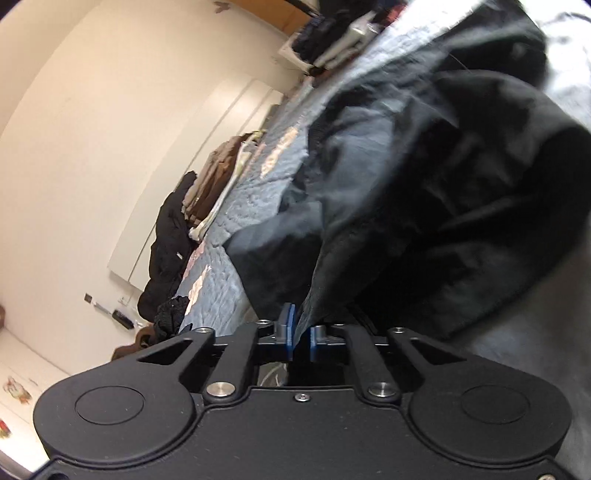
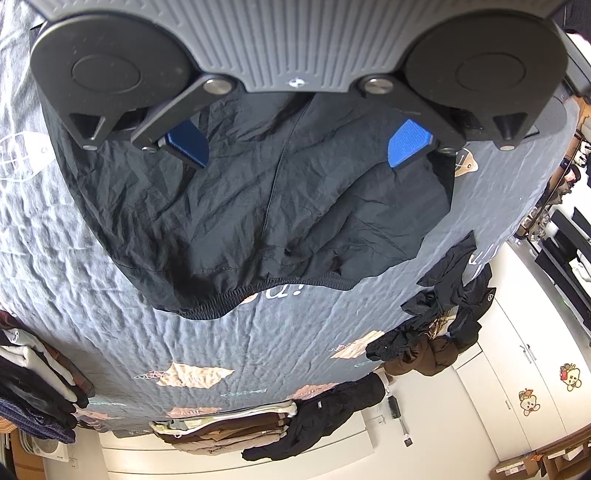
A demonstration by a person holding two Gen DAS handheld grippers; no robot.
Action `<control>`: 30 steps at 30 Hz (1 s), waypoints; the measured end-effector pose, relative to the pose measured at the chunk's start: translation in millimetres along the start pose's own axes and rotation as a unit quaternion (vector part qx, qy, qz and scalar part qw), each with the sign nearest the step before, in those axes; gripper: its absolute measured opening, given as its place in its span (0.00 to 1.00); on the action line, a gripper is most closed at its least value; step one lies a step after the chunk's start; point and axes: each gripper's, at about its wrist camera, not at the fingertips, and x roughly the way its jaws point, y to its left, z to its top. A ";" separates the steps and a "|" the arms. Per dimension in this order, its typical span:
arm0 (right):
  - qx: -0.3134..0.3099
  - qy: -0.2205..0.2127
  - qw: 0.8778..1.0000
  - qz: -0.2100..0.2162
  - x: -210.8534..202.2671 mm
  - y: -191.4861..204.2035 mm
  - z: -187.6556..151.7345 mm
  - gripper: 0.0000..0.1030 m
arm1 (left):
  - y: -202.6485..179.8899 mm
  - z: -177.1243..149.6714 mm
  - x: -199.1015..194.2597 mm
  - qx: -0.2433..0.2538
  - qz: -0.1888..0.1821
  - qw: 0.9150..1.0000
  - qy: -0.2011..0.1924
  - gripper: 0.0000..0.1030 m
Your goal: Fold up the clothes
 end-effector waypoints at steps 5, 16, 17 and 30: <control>0.005 0.002 1.000 0.000 2.4 -3.6 0.3 1.00 | 42.5 21.3 -31.9 -0.130 -0.021 0.991 -0.036 0.01; 0.005 0.000 1.000 0.005 -0.1 -4.4 1.4 1.00 | 31.6 8.4 -29.6 -0.108 -0.063 0.991 0.038 0.69; 0.005 0.000 1.000 0.006 -0.6 -4.4 1.4 1.00 | 29.2 3.5 -23.5 -0.113 -0.068 0.990 0.051 0.69; 0.011 0.003 1.000 0.003 3.1 -6.5 4.0 1.00 | 45.7 -23.9 27.8 -0.206 -0.085 0.966 0.134 0.04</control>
